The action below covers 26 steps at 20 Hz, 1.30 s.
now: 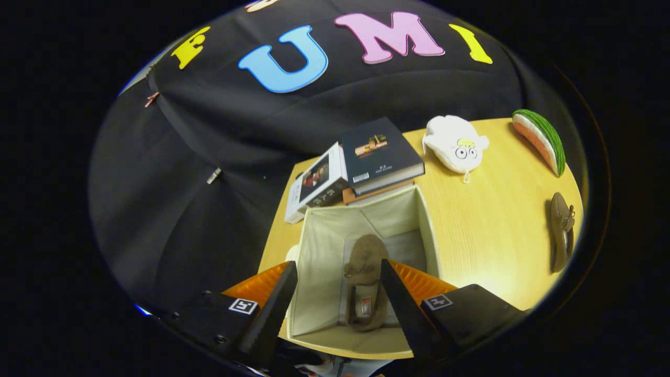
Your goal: Open the storage box then place both shoes into the box .Put the left shoe in first, then the right shoe, with the right side of both shoes facing outward in a uniform manner.
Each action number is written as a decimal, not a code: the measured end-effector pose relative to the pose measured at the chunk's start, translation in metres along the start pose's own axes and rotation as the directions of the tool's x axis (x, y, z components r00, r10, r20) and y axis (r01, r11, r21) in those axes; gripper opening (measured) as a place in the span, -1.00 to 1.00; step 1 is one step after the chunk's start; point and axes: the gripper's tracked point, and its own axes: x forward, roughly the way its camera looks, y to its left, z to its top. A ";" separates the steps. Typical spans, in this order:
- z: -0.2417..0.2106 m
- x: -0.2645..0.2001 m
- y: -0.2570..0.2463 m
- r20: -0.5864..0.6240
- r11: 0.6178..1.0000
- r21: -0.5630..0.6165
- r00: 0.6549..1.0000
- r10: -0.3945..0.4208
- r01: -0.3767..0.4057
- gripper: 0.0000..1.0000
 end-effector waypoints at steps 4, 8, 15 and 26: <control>0.039 -0.062 -0.047 0.142 0.994 -0.093 0.989 -0.043 0.057 0.97; 0.070 -0.122 -0.129 0.292 0.951 -0.217 0.944 -0.154 0.222 0.97; 0.071 -0.182 -0.278 0.343 0.851 -0.318 0.888 -0.307 0.417 0.95; 0.006 -0.175 -0.473 0.119 0.854 -0.300 0.905 -0.408 0.425 0.96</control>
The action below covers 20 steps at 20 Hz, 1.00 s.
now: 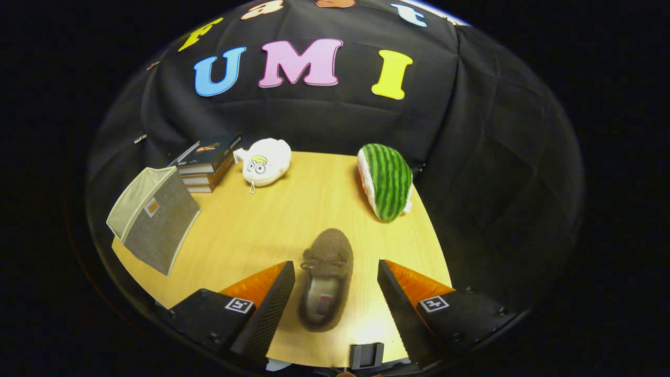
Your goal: Open the storage box then place both shoes into the box .Put the left shoe in first, then the right shoe, with the right side of both shoes facing outward in a uniform manner.
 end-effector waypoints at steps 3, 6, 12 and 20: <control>-0.030 0.024 -0.010 -0.067 1.000 0.020 0.998 0.016 -0.014 0.97; -0.053 0.046 -0.022 -0.132 0.999 0.034 0.991 0.017 -0.012 0.97; -0.075 0.087 -0.024 -0.235 0.993 0.116 0.971 0.052 -0.025 0.98; -0.071 0.119 -0.002 -0.298 0.951 0.287 0.933 0.204 -0.116 0.50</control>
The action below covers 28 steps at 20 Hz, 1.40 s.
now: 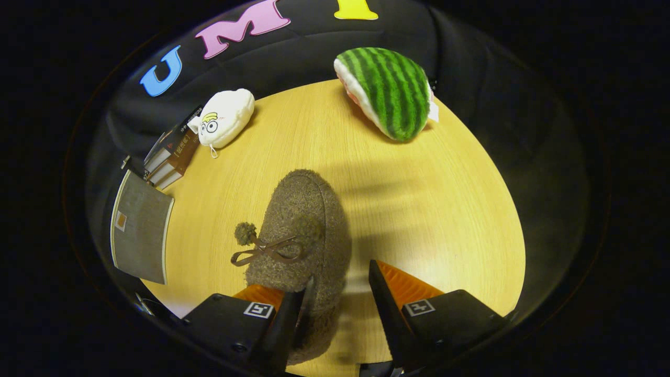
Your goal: Open the storage box then place both shoes into the box .Put the left shoe in first, then the right shoe, with the right side of both shoes facing outward in a uniform manner.
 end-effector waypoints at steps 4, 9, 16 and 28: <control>0.001 0.003 0.004 -0.022 1.000 0.006 1.000 0.016 -0.016 -0.11; 0.003 0.001 -0.002 -0.031 0.998 0.060 0.999 0.038 -0.036 -0.56; 0.002 -0.005 0.009 -0.019 0.999 -0.023 0.999 0.039 -0.040 -0.90; 0.018 -0.078 0.087 0.018 0.998 0.048 0.999 0.042 -0.043 -0.91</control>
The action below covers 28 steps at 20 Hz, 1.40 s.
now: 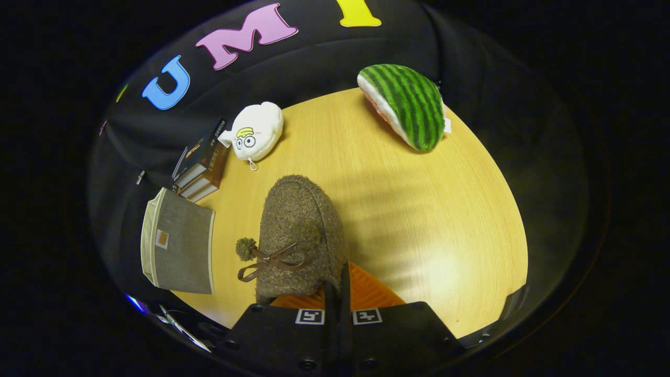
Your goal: Open the storage box then place both shoes into the box .Put the left shoe in first, then the right shoe, with the right side of both shoes facing outward in a uniform manner.
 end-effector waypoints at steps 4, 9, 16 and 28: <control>0.007 -0.026 0.053 0.053 0.999 -0.027 0.998 0.028 -0.026 -0.91; 0.014 -0.051 0.139 0.106 0.992 -0.021 0.986 0.129 -0.128 -0.90; 0.019 -0.063 0.248 0.124 0.971 -0.081 0.964 0.234 -0.225 -0.90; 0.024 -0.012 0.374 0.114 0.964 -0.051 0.957 0.265 -0.261 -0.90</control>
